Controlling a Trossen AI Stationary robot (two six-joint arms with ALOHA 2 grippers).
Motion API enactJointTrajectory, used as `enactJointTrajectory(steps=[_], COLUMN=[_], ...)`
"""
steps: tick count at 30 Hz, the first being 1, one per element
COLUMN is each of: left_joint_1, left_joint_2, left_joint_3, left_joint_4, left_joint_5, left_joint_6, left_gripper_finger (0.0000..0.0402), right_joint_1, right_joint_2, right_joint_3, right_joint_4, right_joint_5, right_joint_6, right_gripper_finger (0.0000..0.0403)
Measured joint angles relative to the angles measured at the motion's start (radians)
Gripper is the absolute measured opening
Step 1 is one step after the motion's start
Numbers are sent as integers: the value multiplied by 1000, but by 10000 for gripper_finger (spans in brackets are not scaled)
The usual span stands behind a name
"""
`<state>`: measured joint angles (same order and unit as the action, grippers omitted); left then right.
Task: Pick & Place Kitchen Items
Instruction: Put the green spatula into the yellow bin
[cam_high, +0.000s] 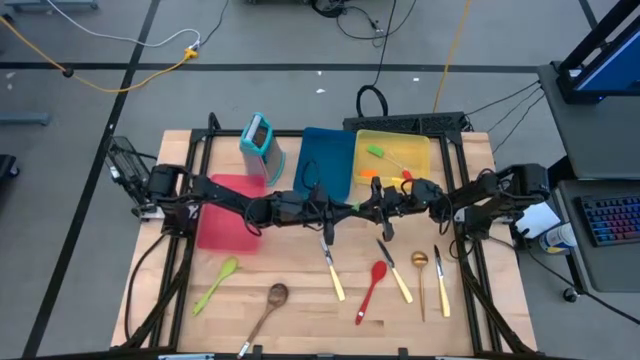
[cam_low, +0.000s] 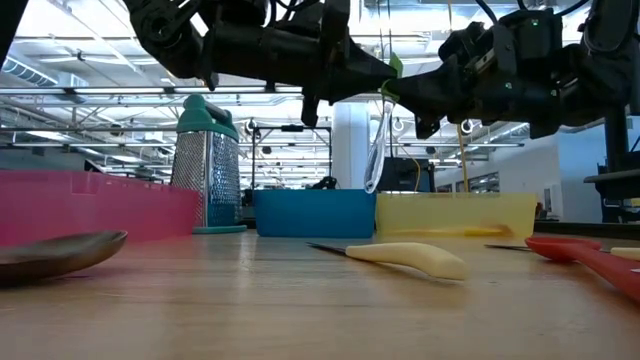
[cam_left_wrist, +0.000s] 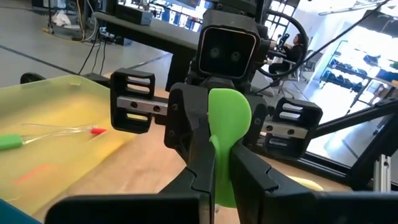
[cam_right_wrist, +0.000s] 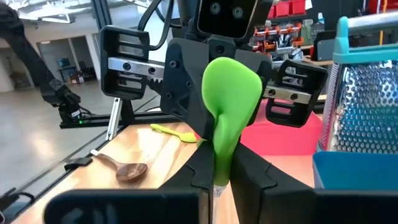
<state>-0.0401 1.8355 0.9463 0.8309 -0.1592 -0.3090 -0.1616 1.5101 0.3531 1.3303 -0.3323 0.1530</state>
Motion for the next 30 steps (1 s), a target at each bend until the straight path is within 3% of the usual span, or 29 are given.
enactJointTrajectory(steps=[7,16,21,25,30], left_joint_1=[0,-1,0,0,-8], left_joint_2=[0,2,4,4,4], left_joint_3=[0,0,-1,-2,-2], left_joint_4=[-1,-33,-174,-290,-264], left_joint_5=[0,-58,-114,-132,-131], left_joint_6=[-7,14,33,-25,-28], left_gripper_finger=[49,128,162,171,166], right_joint_1=[-1,-36,-67,-65,-39], right_joint_2=[0,-34,-109,-158,-165], right_joint_3=[0,0,0,0,-1], right_joint_4=[2,-90,-225,-265,-236], right_joint_5=[-12,-10,-9,-10,-10], right_joint_6=[-9,-10,-8,-8,-10], right_gripper_finger=[24,24,24,24,24])
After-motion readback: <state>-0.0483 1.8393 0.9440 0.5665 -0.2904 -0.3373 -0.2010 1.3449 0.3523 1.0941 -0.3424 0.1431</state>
